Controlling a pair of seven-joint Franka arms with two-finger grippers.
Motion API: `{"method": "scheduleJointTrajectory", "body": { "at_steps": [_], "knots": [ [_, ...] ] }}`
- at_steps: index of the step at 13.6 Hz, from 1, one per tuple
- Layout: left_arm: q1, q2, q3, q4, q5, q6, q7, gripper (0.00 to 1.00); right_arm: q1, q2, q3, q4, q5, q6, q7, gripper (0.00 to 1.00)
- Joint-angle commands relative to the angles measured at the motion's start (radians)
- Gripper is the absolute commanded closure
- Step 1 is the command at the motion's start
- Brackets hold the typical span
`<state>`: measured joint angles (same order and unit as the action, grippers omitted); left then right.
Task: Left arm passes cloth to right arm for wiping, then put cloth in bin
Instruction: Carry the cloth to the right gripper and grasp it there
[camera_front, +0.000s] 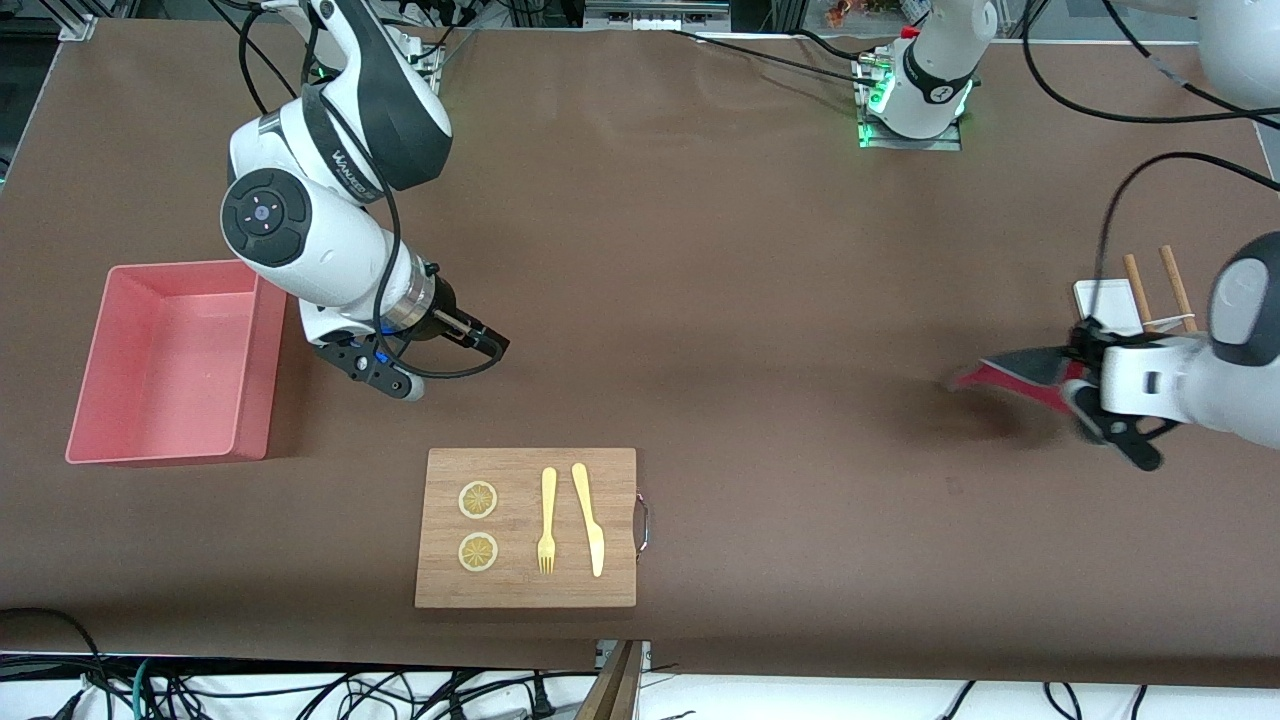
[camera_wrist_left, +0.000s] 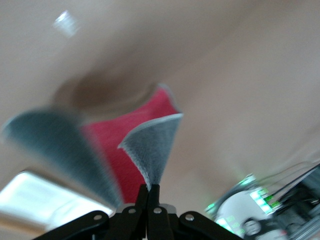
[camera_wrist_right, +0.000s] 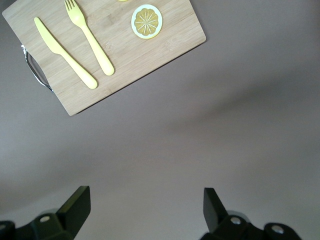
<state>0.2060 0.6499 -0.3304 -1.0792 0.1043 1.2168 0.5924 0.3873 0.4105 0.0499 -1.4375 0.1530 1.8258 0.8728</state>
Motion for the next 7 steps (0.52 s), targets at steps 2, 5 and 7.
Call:
{"method": "scheduleJointTrajectory", "body": {
  "at_steps": [2, 5, 7],
  "knots": [
    [-0.042, 0.017, 0.014, 0.045, -0.335, -0.04, -0.291, 1.0, 0.031, 0.022, -0.005, 0.015, 0.016, 0.033, 0.056, 0.0],
    [-0.077, 0.028, 0.016, 0.036, -0.718, -0.033, -0.787, 1.0, 0.057, 0.037, -0.005, 0.015, 0.016, 0.085, 0.149, 0.0],
    [-0.153, 0.034, 0.018, 0.036, -0.888, 0.054, -1.071, 1.0, 0.065, 0.039, -0.004, 0.015, 0.017, 0.087, 0.181, 0.0]
  ]
}}
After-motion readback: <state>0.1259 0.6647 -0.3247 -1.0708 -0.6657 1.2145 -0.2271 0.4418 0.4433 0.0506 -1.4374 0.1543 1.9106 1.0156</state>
